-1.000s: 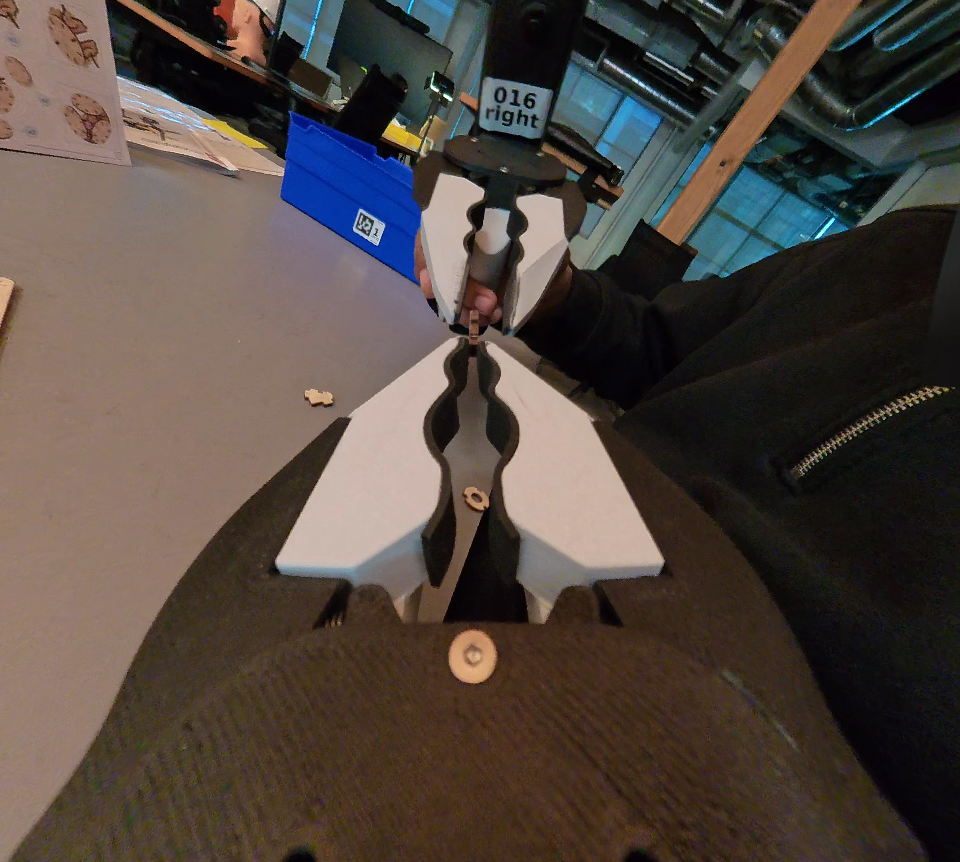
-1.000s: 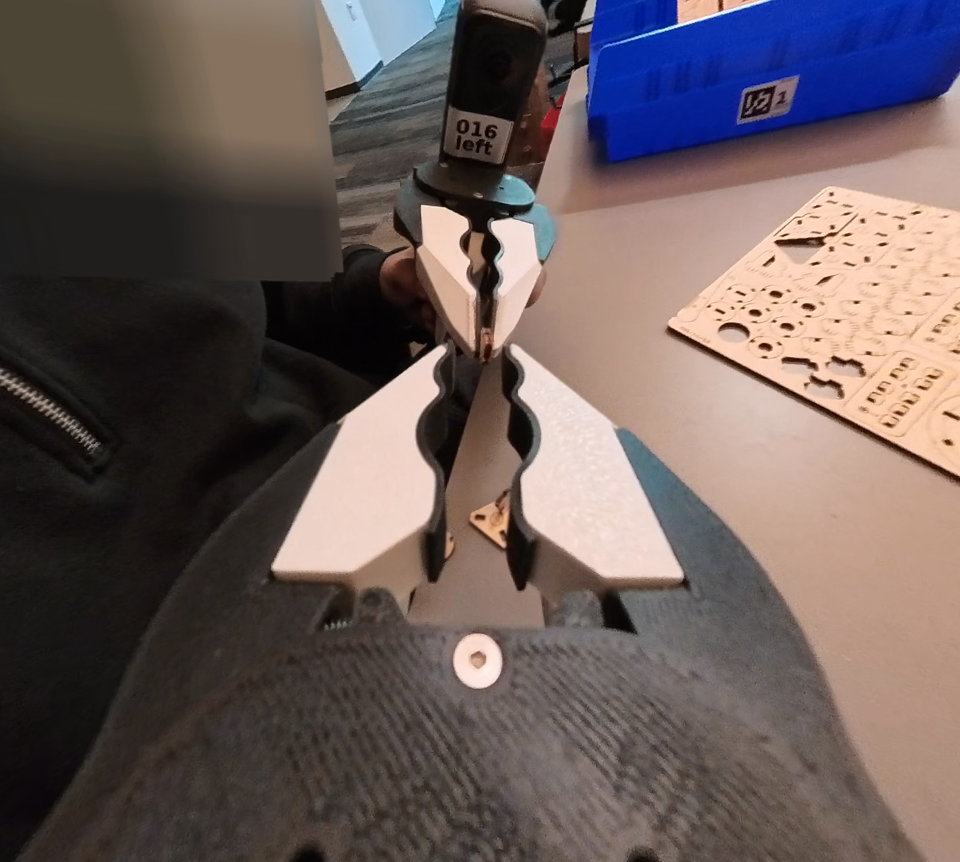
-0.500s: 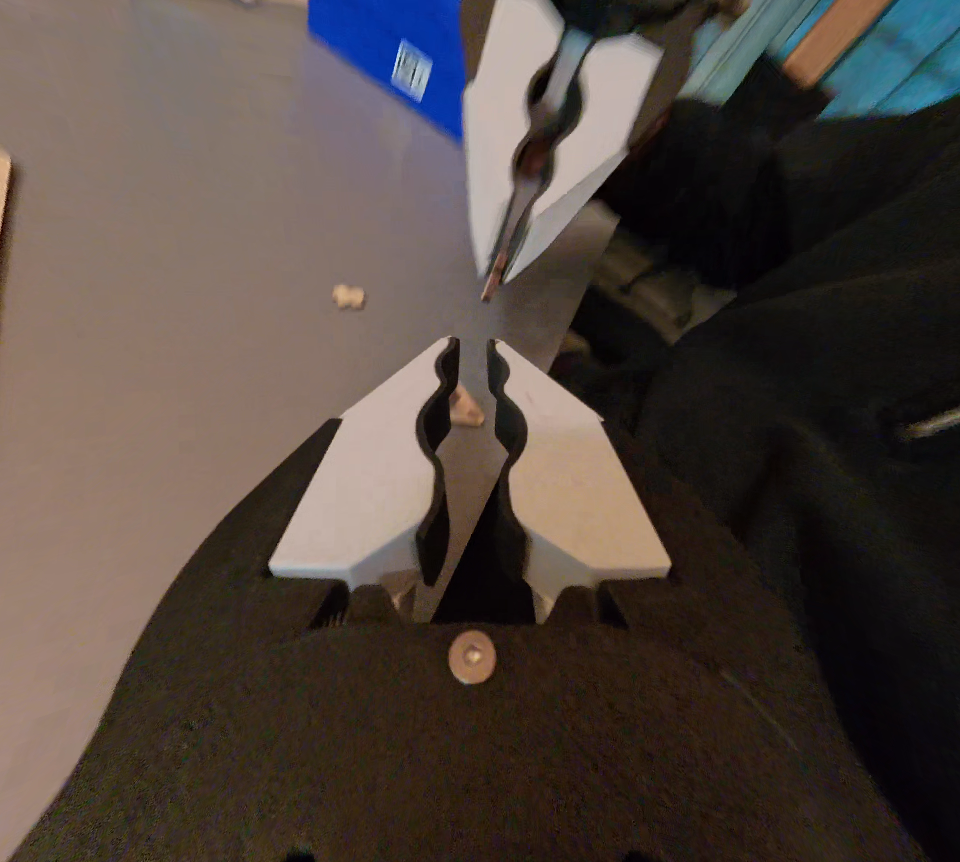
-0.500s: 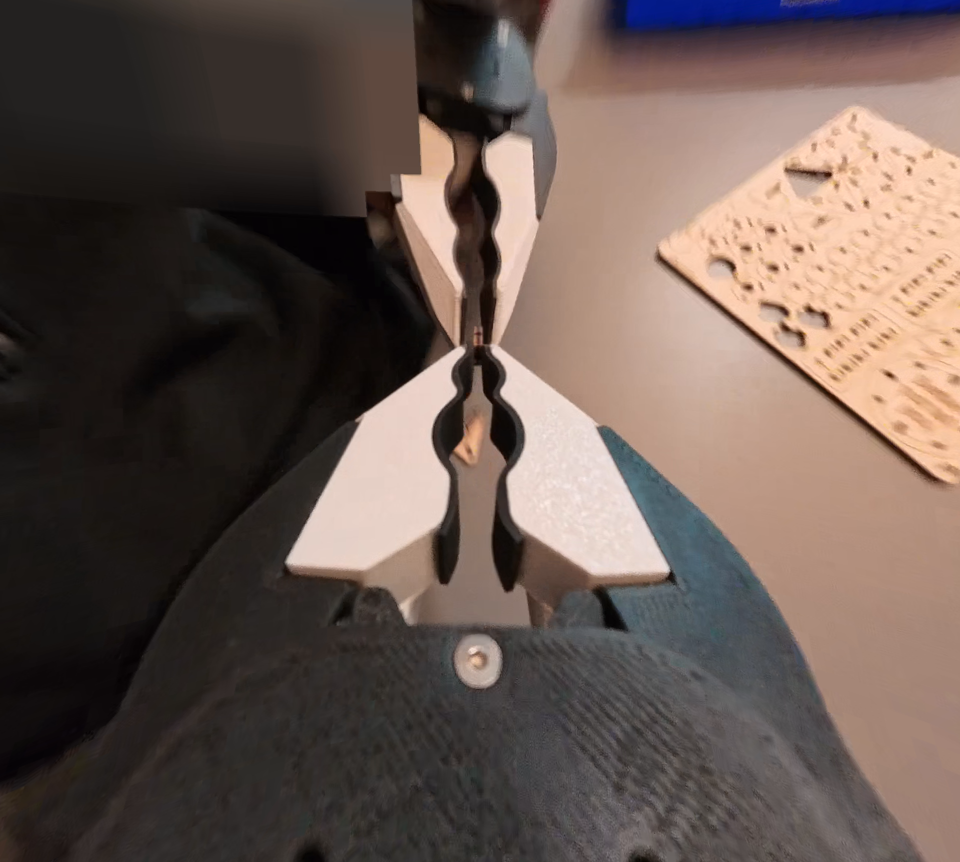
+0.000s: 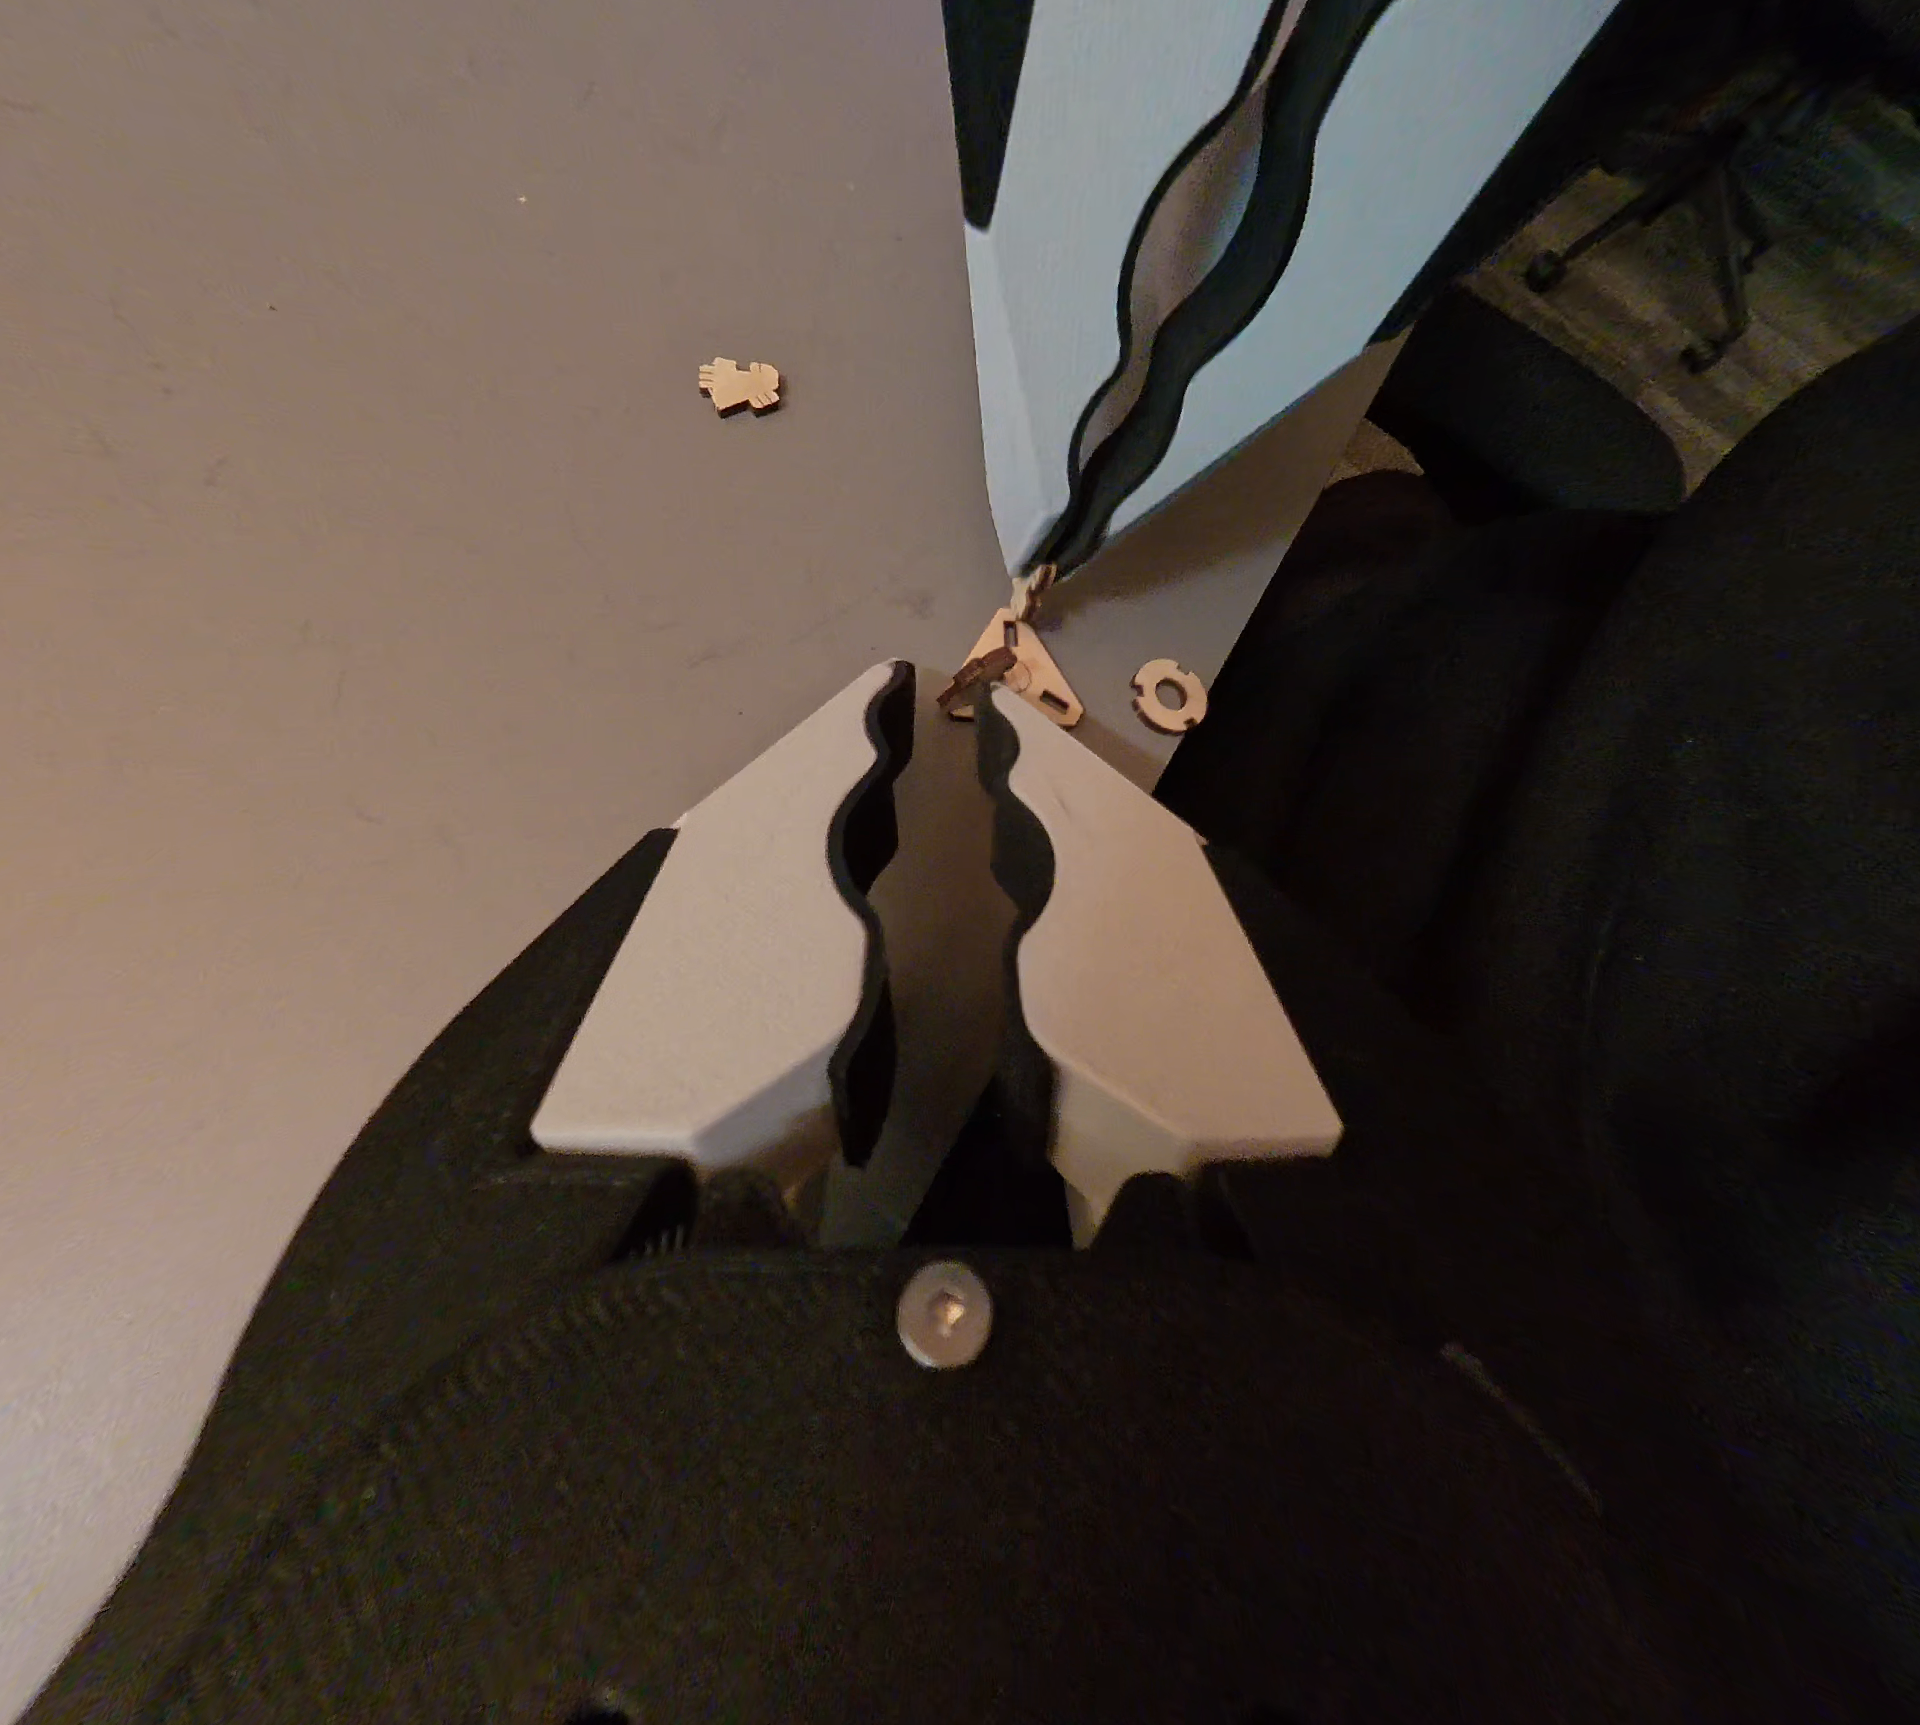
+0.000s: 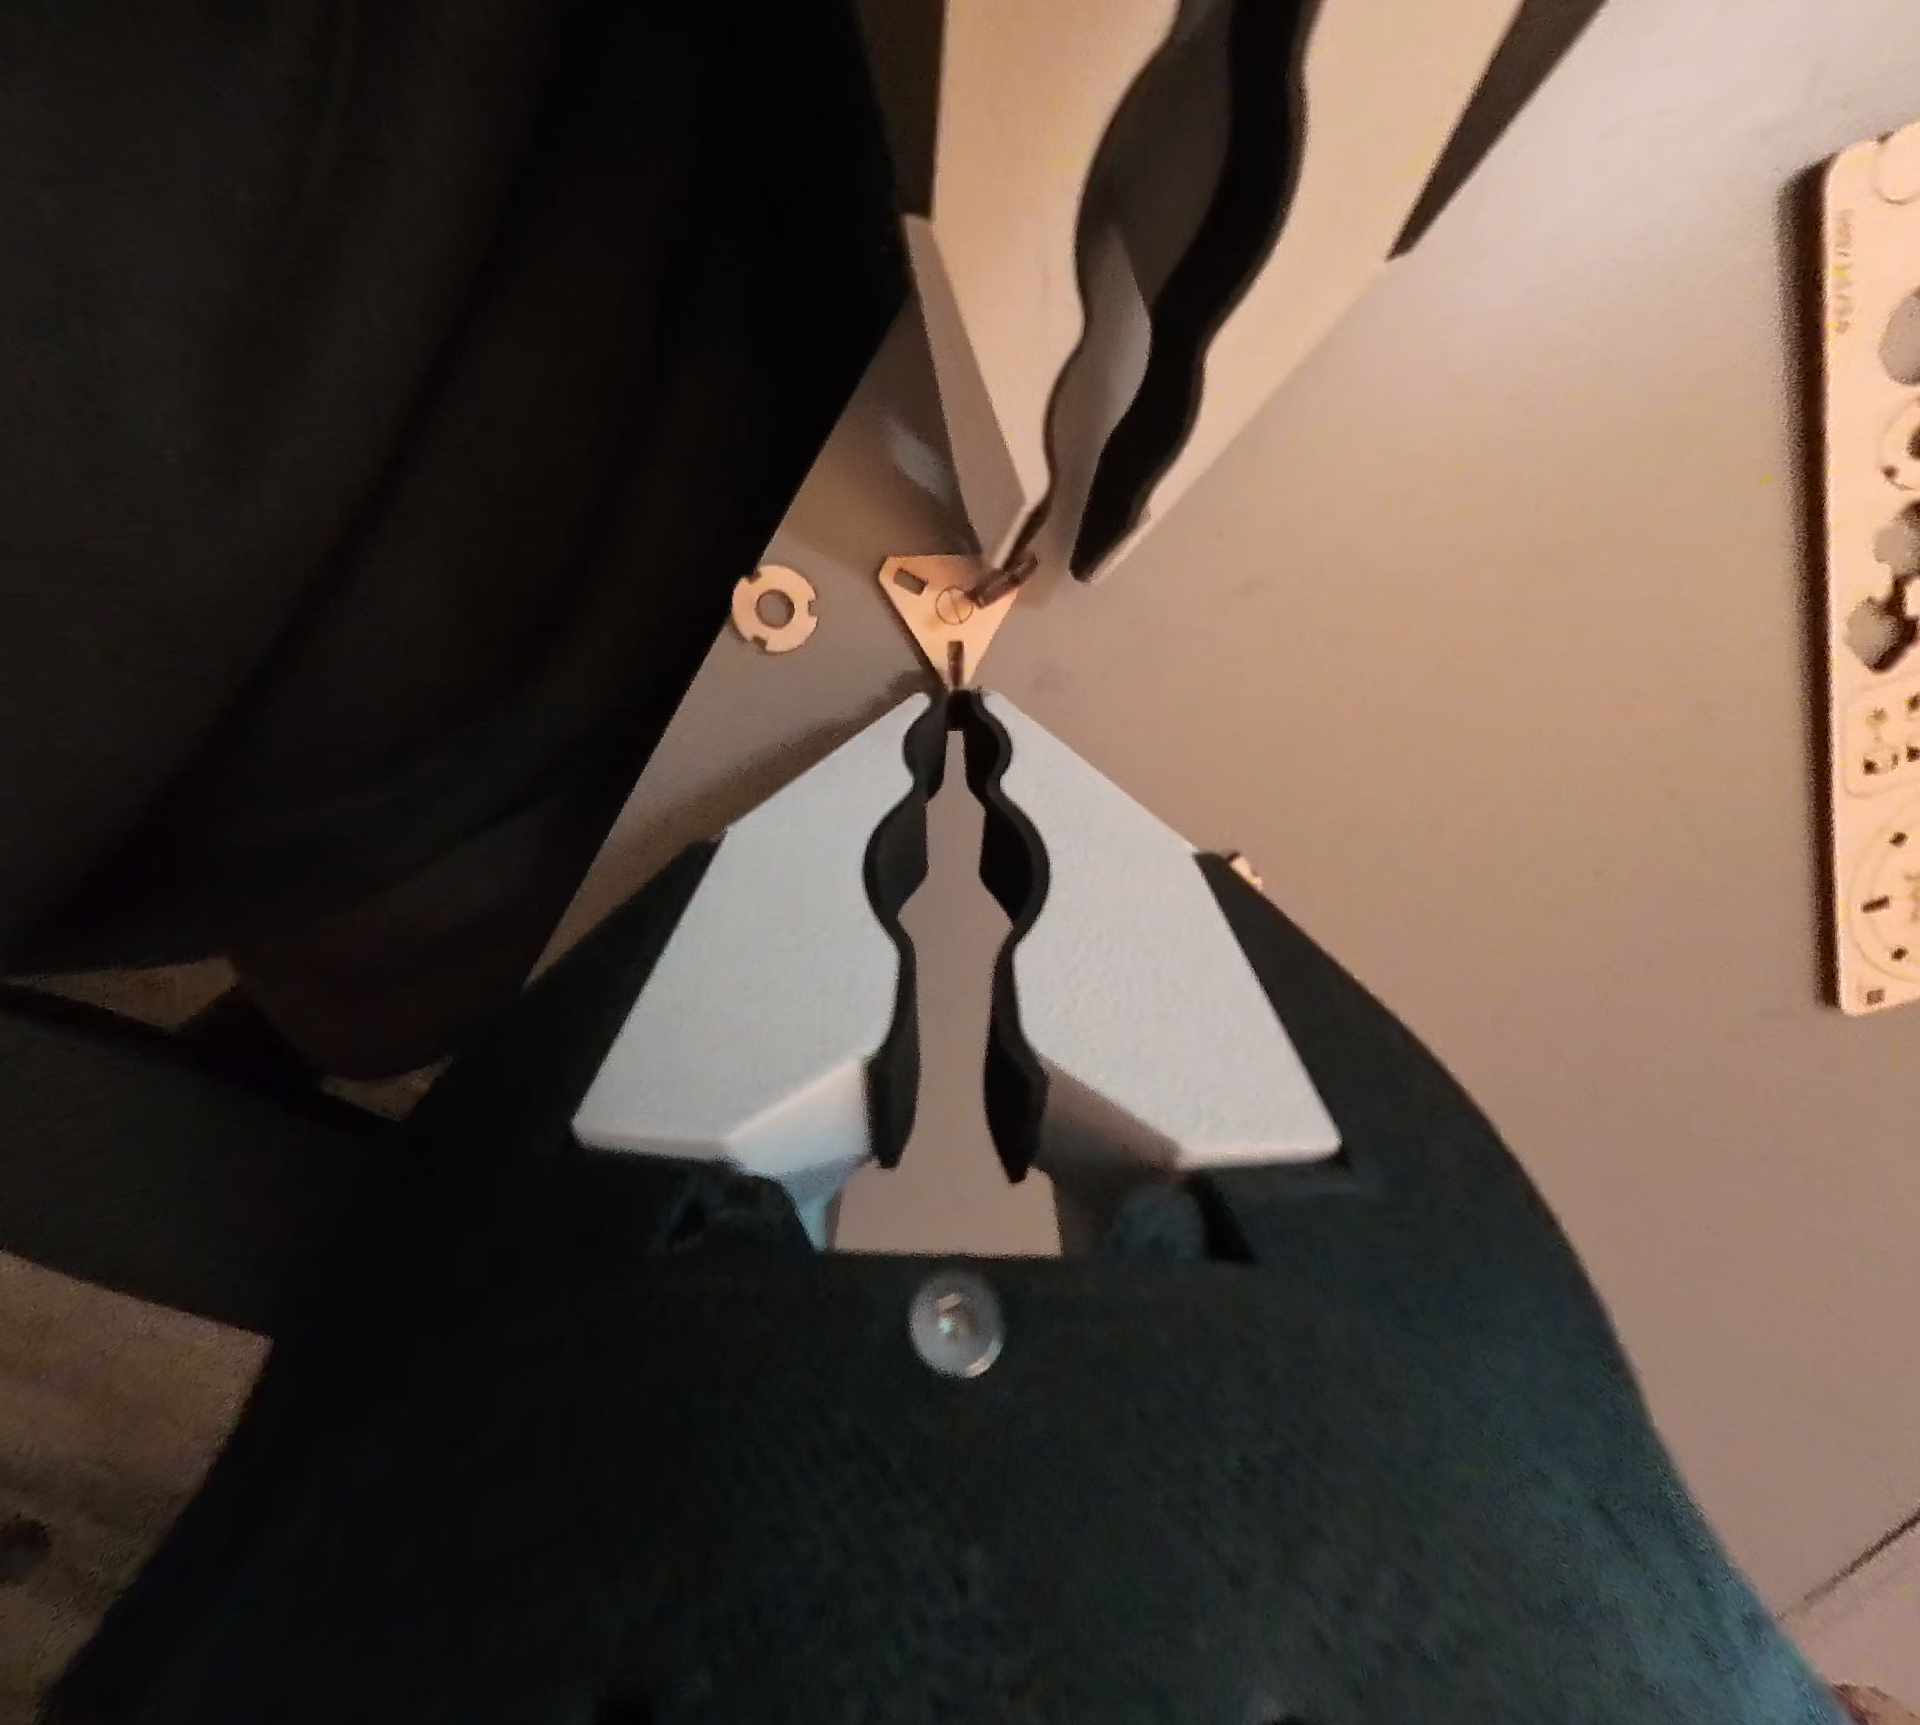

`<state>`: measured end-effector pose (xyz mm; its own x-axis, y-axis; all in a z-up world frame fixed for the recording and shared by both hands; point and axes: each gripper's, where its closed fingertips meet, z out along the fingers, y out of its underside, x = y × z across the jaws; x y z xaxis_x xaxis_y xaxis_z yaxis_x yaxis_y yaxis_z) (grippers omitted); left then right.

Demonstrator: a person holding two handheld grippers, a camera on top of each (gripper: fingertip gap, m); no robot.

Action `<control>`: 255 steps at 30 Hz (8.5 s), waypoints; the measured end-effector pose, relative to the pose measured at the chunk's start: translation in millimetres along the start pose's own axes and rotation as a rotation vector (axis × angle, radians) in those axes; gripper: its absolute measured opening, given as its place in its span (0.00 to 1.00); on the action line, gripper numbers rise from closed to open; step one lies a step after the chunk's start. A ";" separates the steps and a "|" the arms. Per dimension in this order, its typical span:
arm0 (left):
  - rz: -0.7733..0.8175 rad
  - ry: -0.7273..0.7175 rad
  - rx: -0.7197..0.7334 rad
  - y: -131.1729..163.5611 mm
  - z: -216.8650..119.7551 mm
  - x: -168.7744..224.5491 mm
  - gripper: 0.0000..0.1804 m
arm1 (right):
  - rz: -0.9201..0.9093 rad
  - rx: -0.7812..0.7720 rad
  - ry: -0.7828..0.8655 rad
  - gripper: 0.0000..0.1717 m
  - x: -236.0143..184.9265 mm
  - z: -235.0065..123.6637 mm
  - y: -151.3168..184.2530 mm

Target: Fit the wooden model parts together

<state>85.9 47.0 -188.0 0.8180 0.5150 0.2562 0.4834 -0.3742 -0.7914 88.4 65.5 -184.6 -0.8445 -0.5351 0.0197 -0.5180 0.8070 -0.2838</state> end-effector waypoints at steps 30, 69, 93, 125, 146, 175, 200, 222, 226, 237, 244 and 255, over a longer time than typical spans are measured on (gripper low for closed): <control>-0.004 -0.009 0.028 -1.8 -1.3 -2.9 0.00 | 0.115 -0.110 -0.076 0.00 -0.8 1.9 -2.7; -0.061 -0.025 0.040 -1.8 -4.7 -8.2 0.00 | 0.109 -0.280 -0.071 0.00 1.1 7.7 2.0; -0.159 0.127 0.265 -29.8 -22.1 4.1 0.09 | 0.362 -0.036 -0.137 0.00 11.9 -22.1 -20.6; -0.379 0.556 0.575 -65.7 -74.1 21.7 0.01 | 0.634 0.564 -0.241 0.00 21.8 -76.1 -67.5; -0.341 0.481 0.613 -69.9 -77.6 18.5 0.00 | 0.704 0.680 -0.280 0.00 30.2 -79.6 -73.8; -0.201 0.021 0.183 -14.0 -11.5 -11.7 0.07 | 0.125 -0.085 0.037 0.00 12.4 5.8 3.6; -0.212 0.029 0.182 -13.3 -11.1 -12.0 0.05 | 0.150 -0.121 0.041 0.00 18.9 5.5 7.3; -0.220 0.037 0.187 -13.5 -11.0 -12.1 0.05 | 0.062 -0.131 0.008 0.00 16.1 5.9 7.0; -0.220 0.038 0.187 -13.4 -10.9 -12.2 0.05 | 0.056 -0.131 0.008 0.00 16.0 5.9 6.6; -0.221 0.041 0.187 -13.4 -10.9 -11.5 0.05 | 0.050 -0.142 0.010 0.00 16.6 5.9 7.3; -0.221 0.042 0.187 -13.4 -11.1 -11.3 0.05 | 0.065 -0.137 0.001 0.00 17.8 5.8 8.4; -0.220 0.041 0.184 -13.4 -11.0 -11.1 0.05 | 0.099 -0.118 -0.033 0.00 16.7 6.2 8.4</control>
<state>73.8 37.8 -174.1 0.7132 0.5355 0.4523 0.5891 -0.1084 -0.8007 70.7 61.8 -192.6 -0.8884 -0.4577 -0.0346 -0.4463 0.8789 -0.1686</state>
